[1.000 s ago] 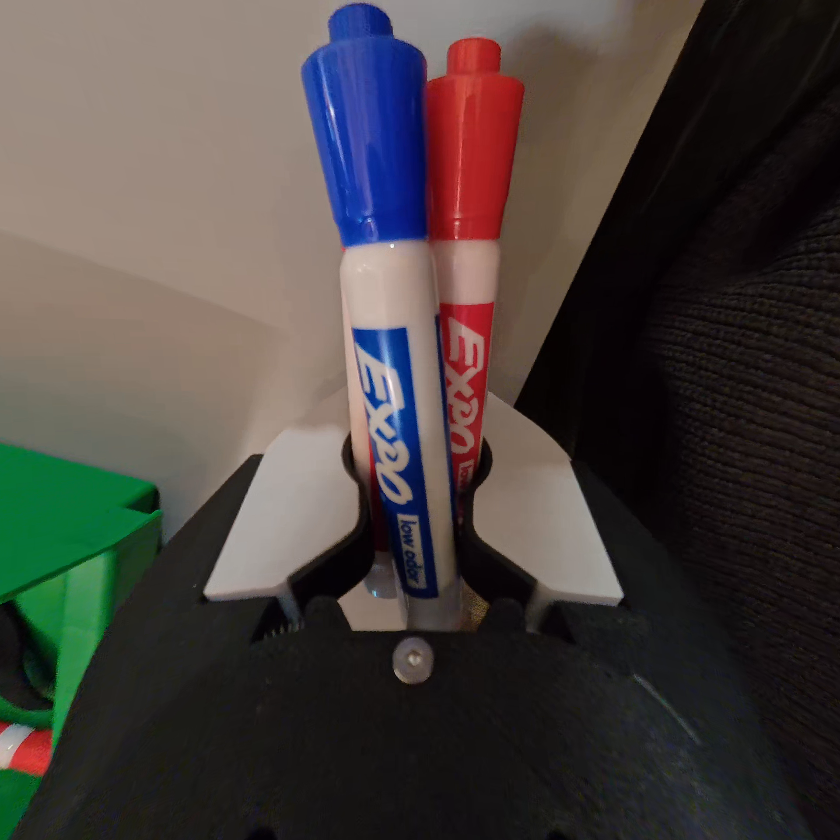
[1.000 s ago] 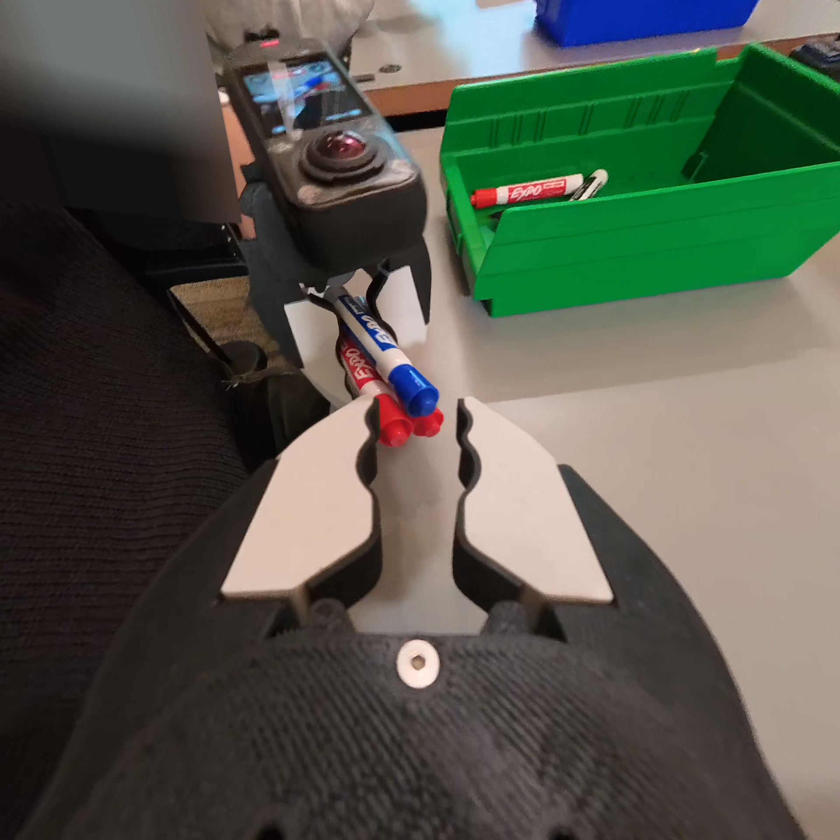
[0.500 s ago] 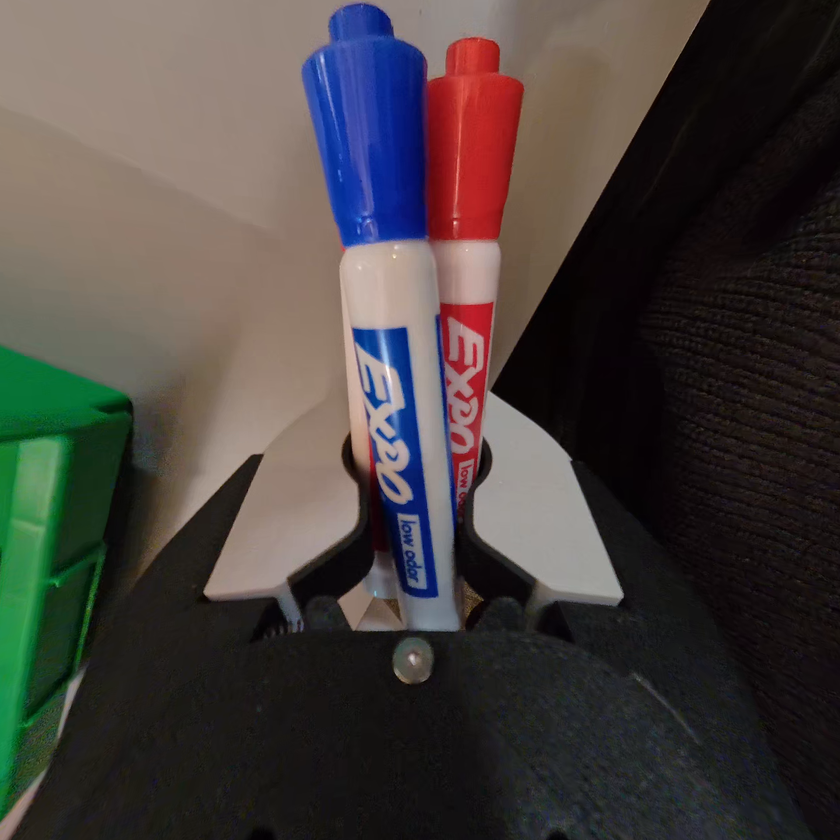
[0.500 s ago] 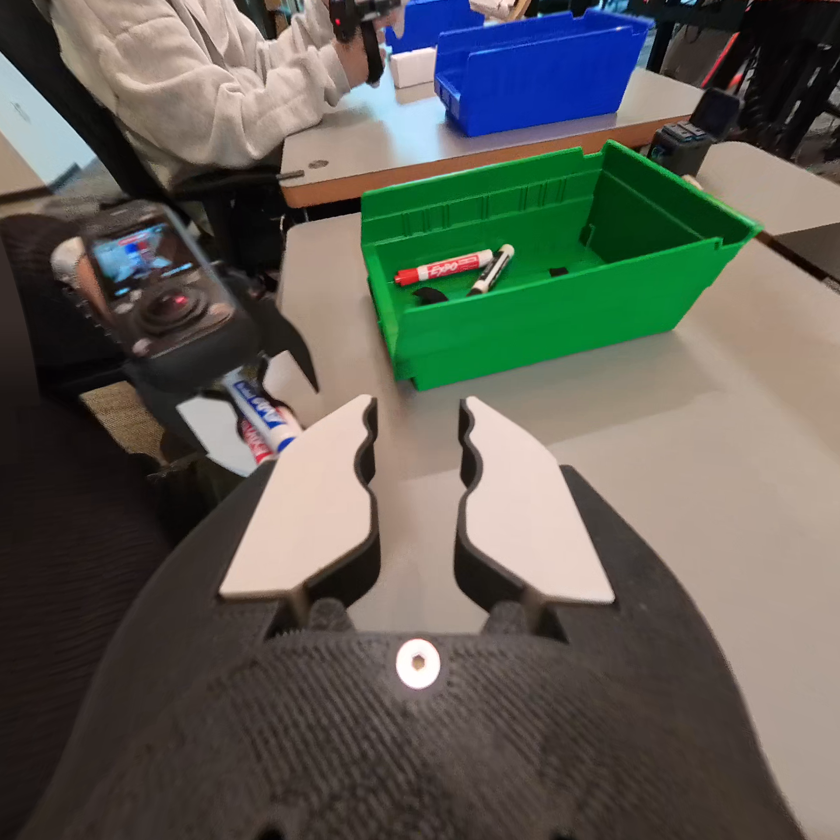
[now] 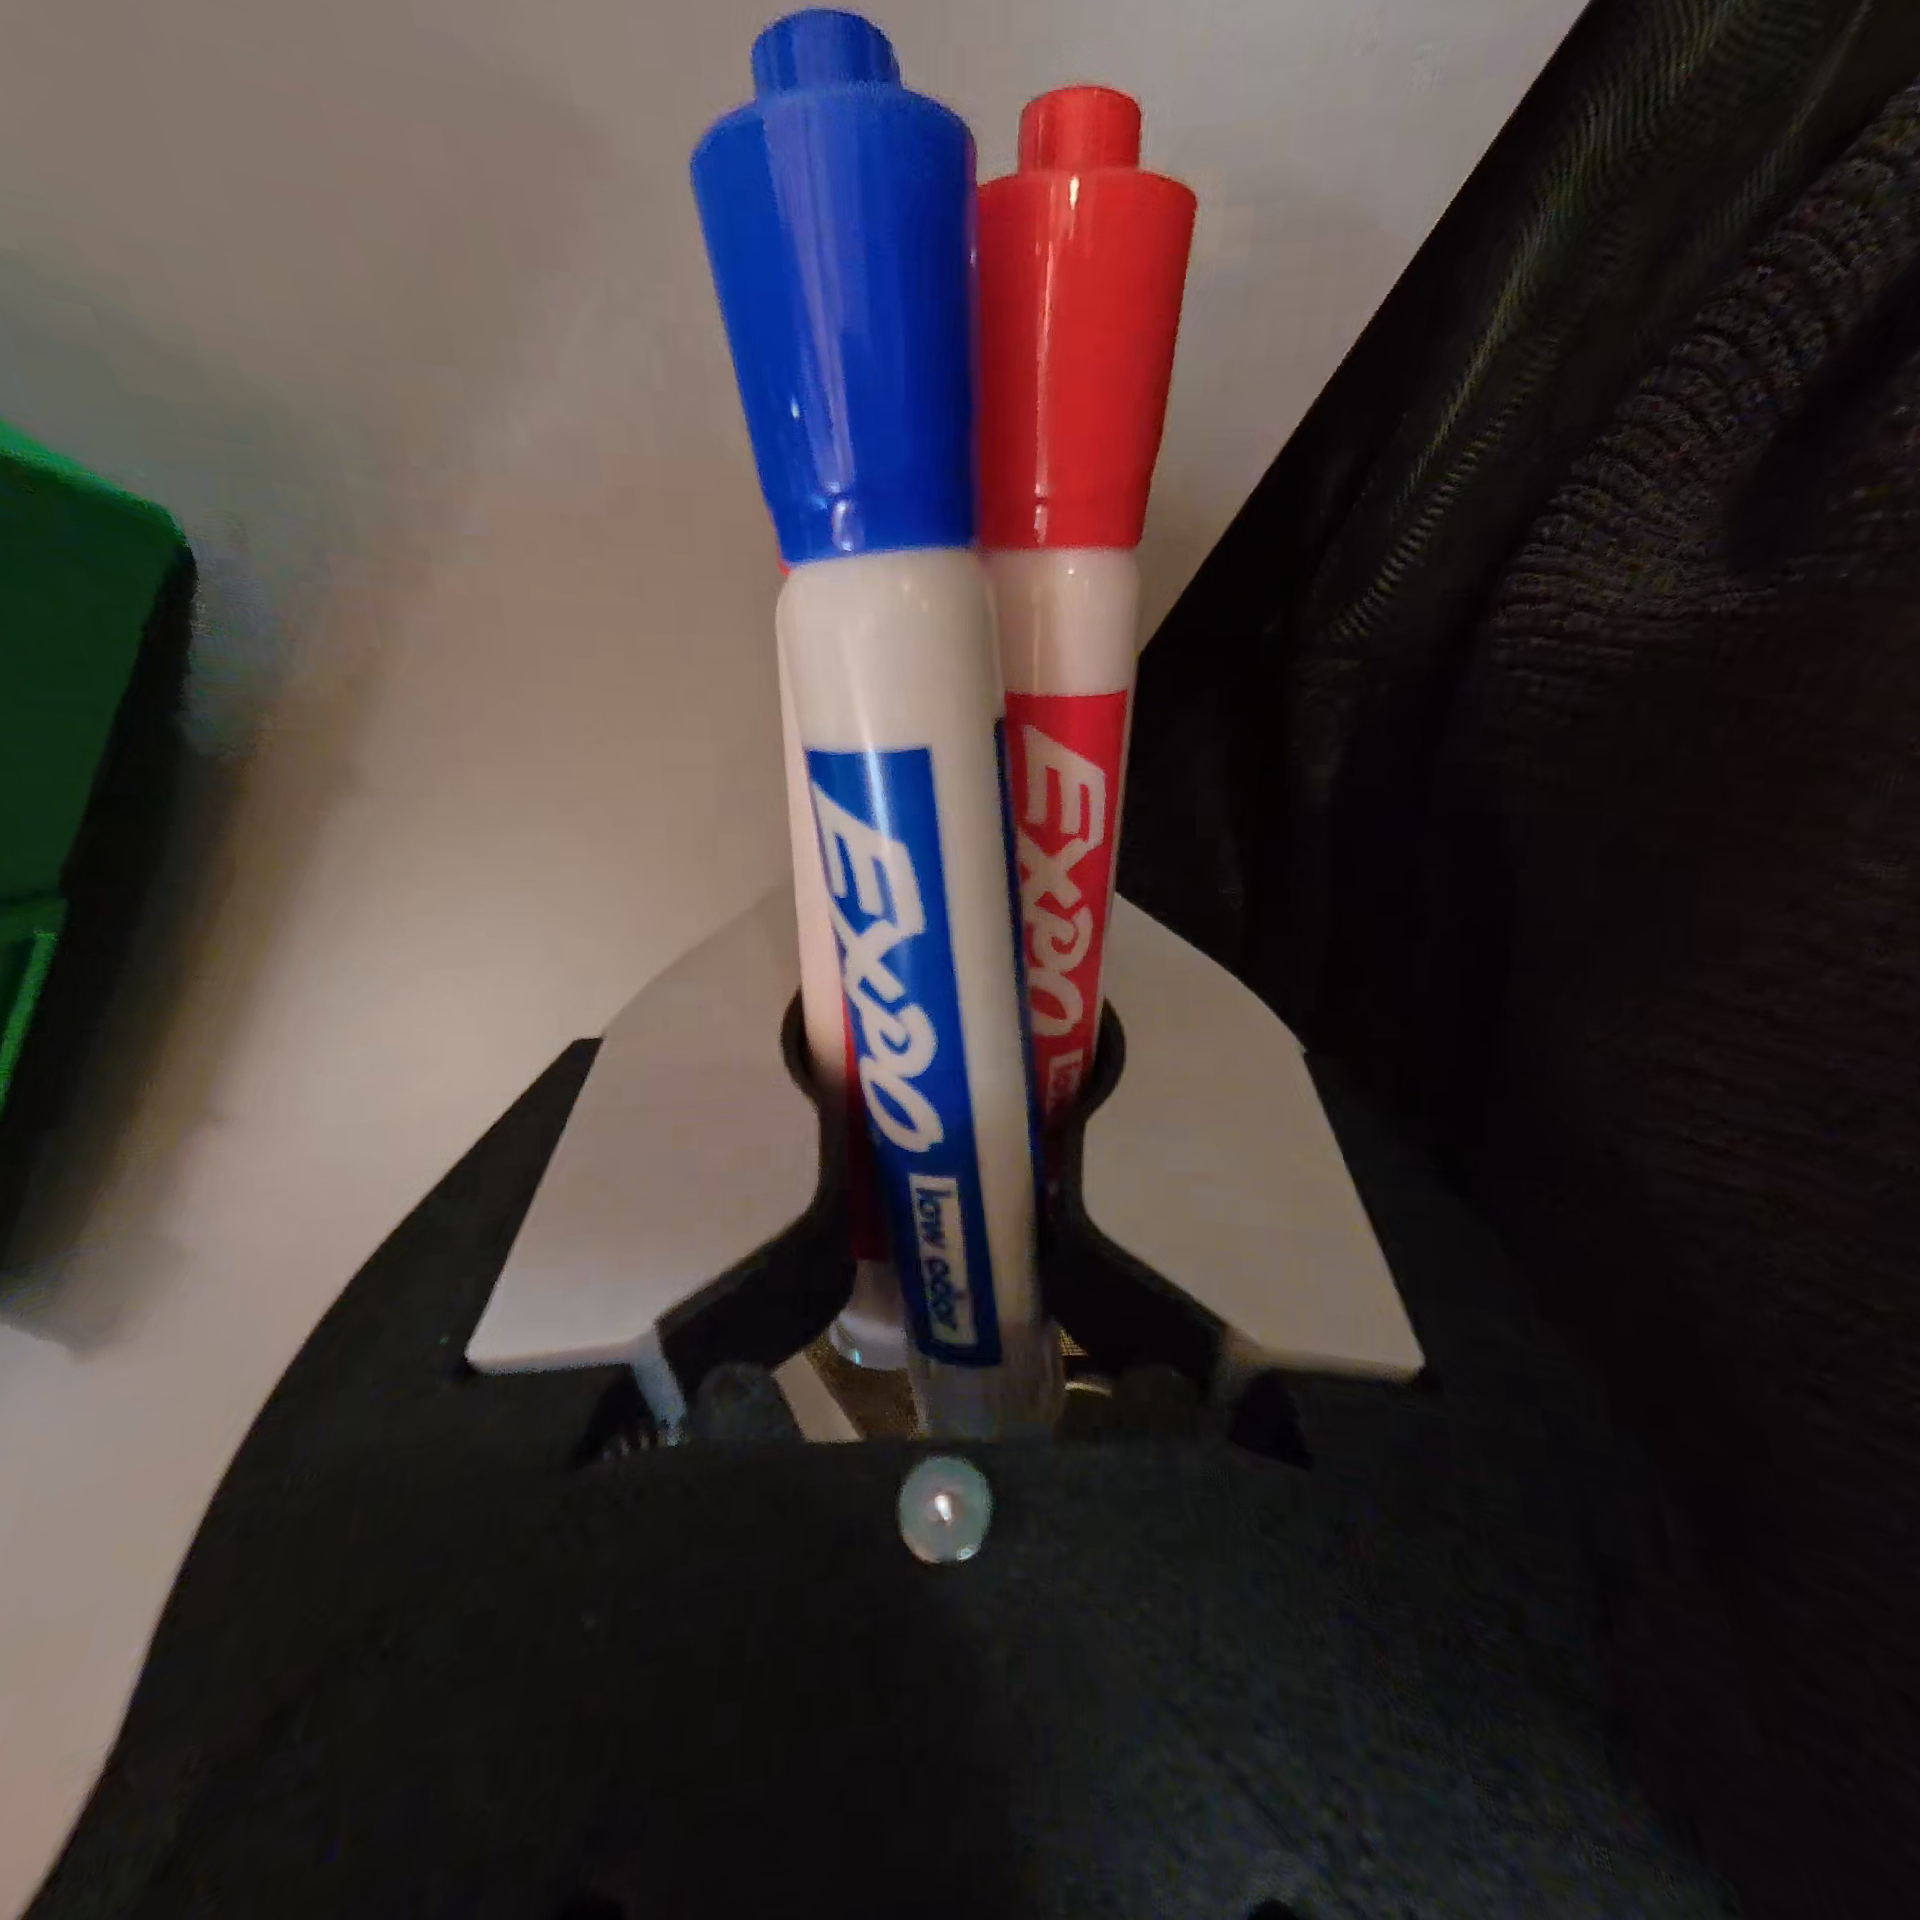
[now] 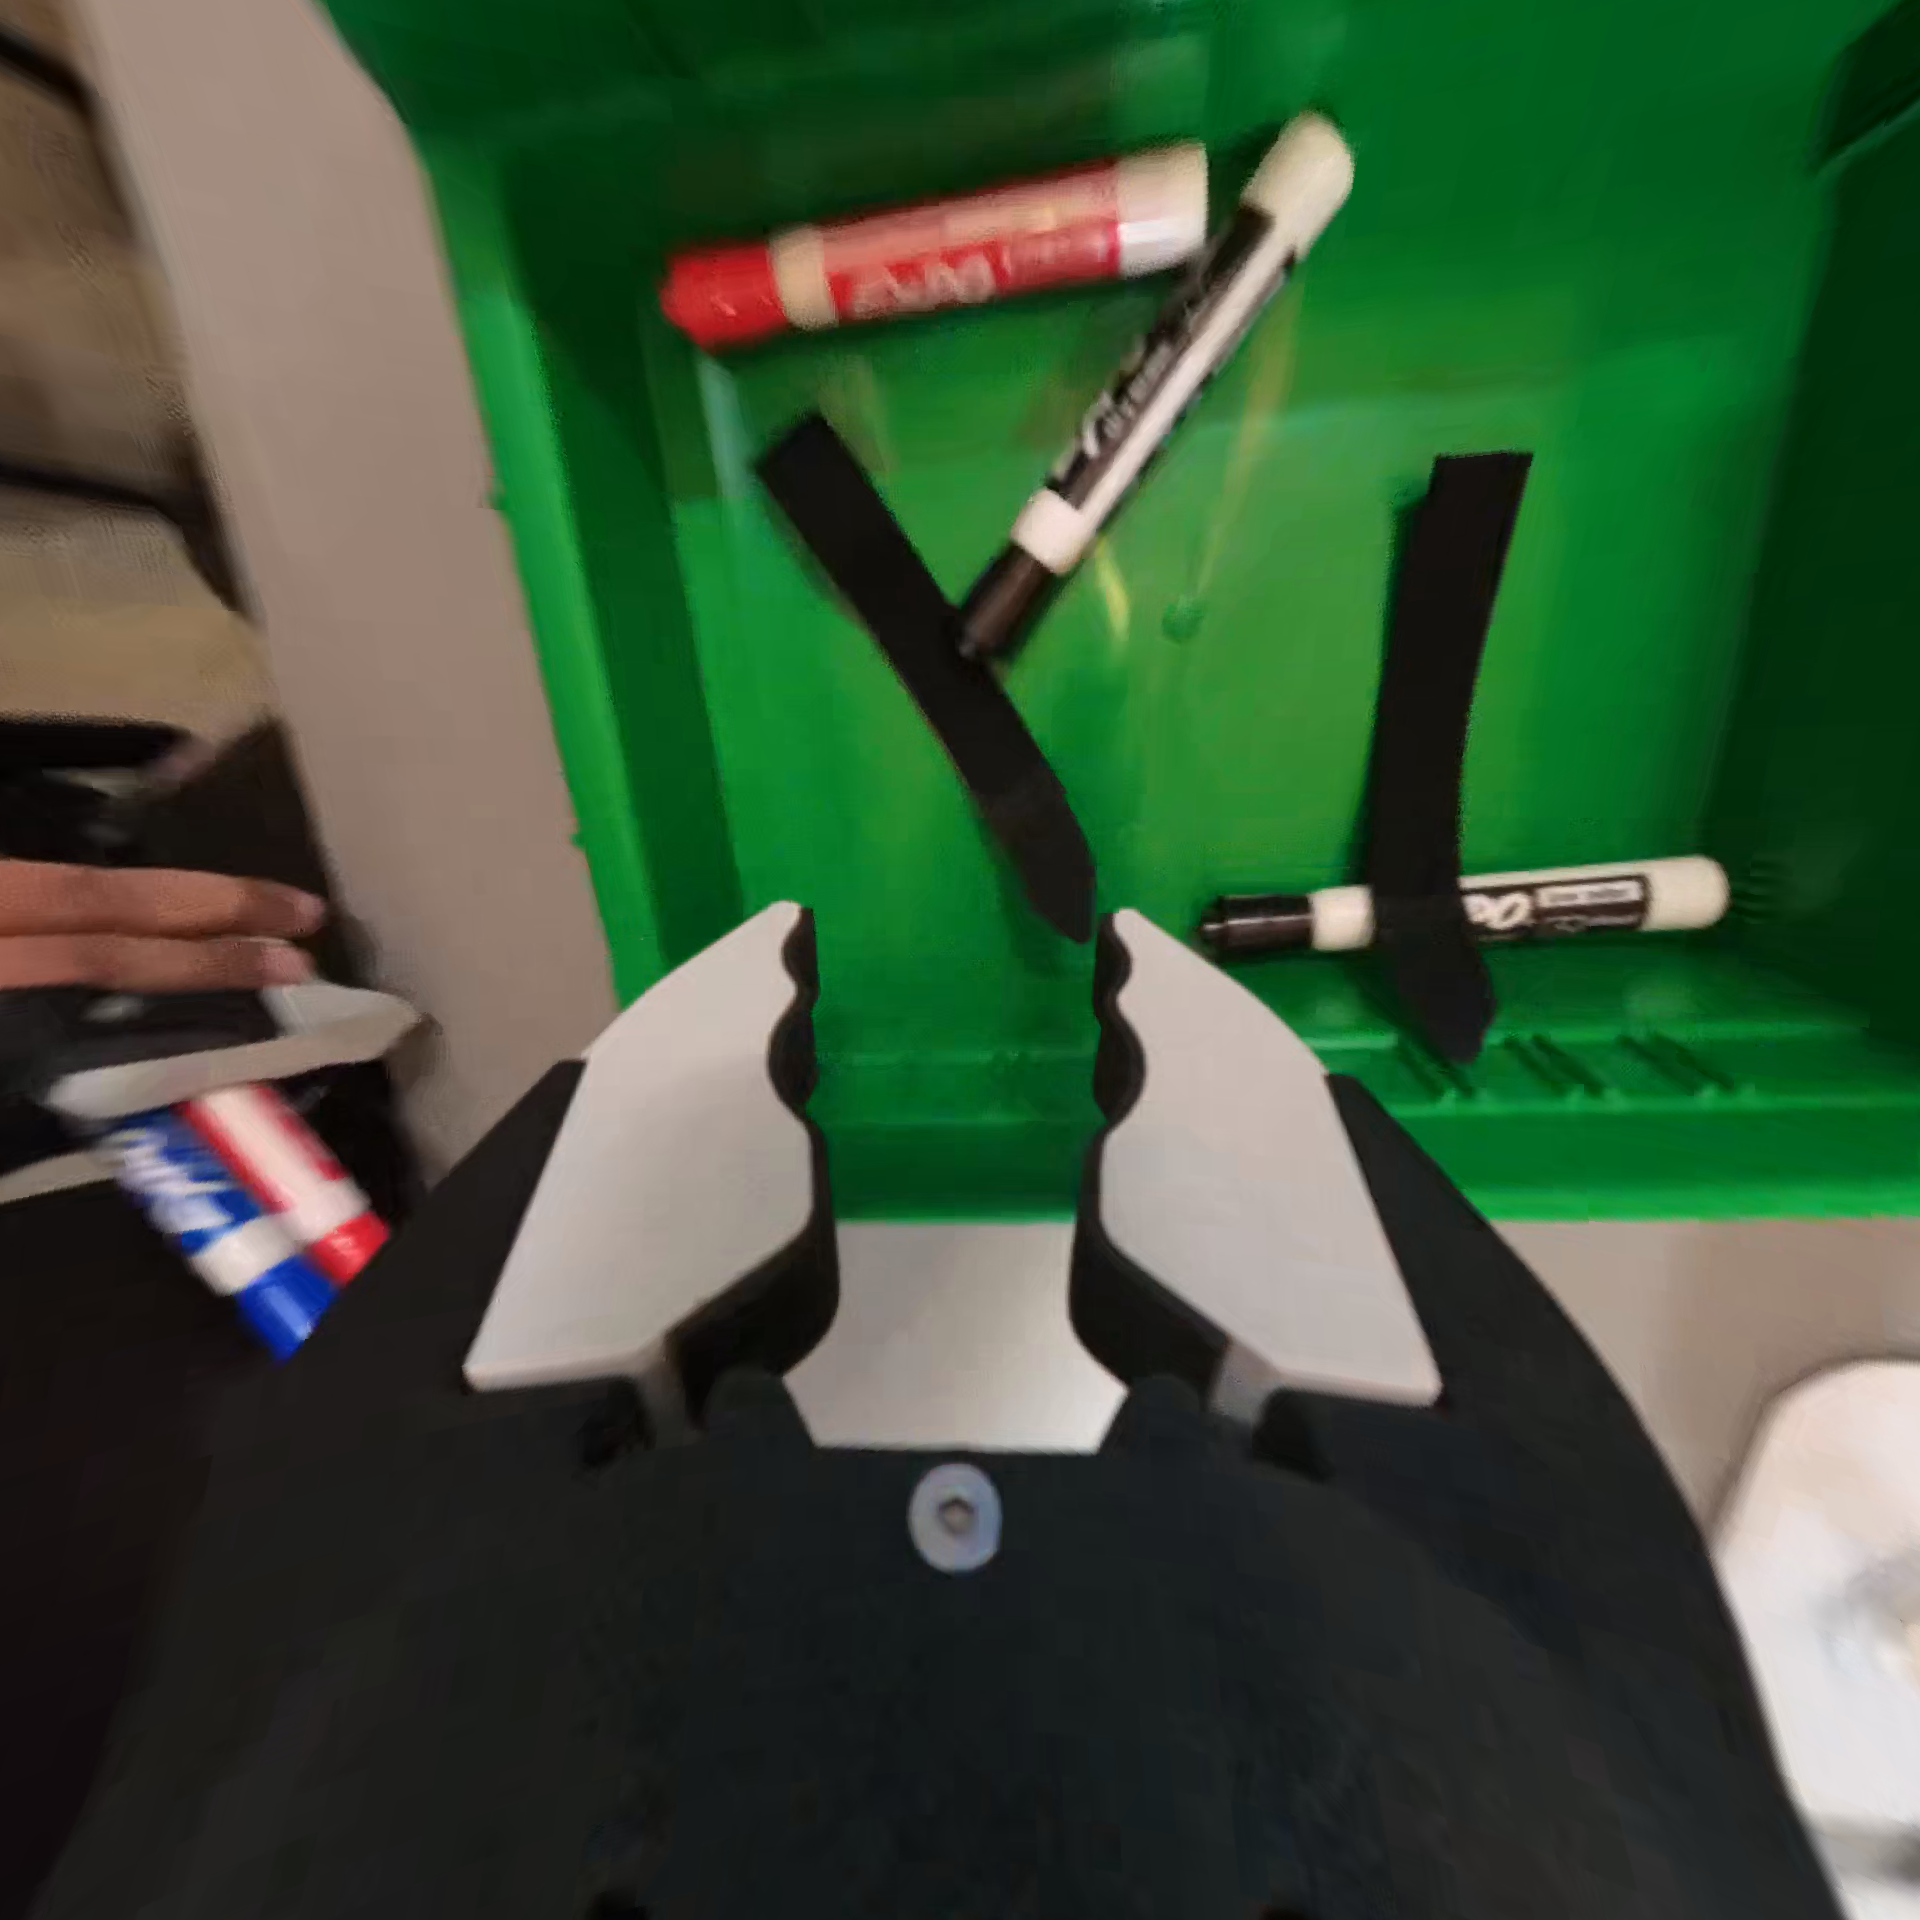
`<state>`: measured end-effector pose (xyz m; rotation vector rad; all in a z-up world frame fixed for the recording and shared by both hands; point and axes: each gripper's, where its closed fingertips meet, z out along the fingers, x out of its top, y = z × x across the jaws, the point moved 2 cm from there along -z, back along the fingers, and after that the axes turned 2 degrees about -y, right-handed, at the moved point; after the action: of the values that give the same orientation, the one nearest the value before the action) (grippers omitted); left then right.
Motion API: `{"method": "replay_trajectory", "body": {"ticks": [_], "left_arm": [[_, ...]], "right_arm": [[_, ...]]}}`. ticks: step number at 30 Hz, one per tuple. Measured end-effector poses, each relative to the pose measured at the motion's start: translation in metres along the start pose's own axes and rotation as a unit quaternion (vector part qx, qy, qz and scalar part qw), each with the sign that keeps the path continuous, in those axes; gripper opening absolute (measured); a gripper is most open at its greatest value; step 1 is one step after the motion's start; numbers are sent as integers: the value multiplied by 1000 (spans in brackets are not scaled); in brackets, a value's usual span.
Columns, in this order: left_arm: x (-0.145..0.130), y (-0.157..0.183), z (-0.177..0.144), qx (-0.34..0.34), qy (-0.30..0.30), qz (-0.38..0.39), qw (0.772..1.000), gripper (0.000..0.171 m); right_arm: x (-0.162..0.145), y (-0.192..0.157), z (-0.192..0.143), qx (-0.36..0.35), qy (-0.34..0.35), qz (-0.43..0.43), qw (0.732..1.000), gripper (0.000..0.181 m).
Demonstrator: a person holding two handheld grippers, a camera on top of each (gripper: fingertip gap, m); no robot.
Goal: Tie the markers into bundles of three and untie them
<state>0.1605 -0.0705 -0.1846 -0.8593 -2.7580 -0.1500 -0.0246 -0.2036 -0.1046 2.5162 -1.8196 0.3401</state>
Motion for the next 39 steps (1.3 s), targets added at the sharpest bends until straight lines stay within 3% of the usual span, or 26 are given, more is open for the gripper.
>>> {"method": "replay_trajectory", "body": {"ticks": [2, 6, 7, 9, 11, 16, 19, 23, 27, 30, 32, 35, 37, 39], "left_arm": [[-3, -1, -1, -2, 1, -6, 1000, 46], [-6, -1, -4, -3, 8, -12, 1000, 46], [-7, -2, -5, -5, 11, -13, 1000, 46], [-7, -2, -5, -7, 14, -14, 1000, 46], [-8, -3, -5, -10, 16, -14, 1000, 46], [-6, -1, -5, -17, 20, -12, 1000, 45], [-3, 2, -6, -20, 24, -10, 999, 45], [0, 5, -6, -23, 25, -9, 999, 46], [11, 6, -7, -32, 30, -9, 999, 46], [28, 7, -7, -41, 37, -7, 998, 46], [41, 6, -6, -39, 39, -2, 998, 46], [64, 6, -1, -39, 49, 9, 998, 46], [80, 6, 6, -36, 54, 15, 998, 46], [94, 5, 12, -34, 58, 23, 997, 46]], "right_arm": [[0, 21, 23, -51, -100, -17, 994, 53], [-17, 35, 59, -28, -240, -6, 970, 54], [-18, 35, 63, -19, -249, -10, 968, 41], [-13, 27, 62, 23, -233, -17, 972, 3], [1, 15, 46, 68, -160, -8, 985, 2], [-7, 7, -32, 43, 17, -13, 999, 2], [-55, 11, -77, -42, 97, 0, 994, 2], [-157, 21, -104, -173, 166, 92, 967, 2], [-272, 13, -72, -253, 152, 215, 931, 2], [-332, -10, -35, -295, 102, 279, 908, 3], [-346, -38, -13, -295, 77, 283, 910, 15], [-333, -89, 16, -206, 106, 262, 937, 40], [-325, -105, 14, -167, 158, 255, 939, 45], [-336, -99, -5, -189, 204, 276, 920, 44]]}}
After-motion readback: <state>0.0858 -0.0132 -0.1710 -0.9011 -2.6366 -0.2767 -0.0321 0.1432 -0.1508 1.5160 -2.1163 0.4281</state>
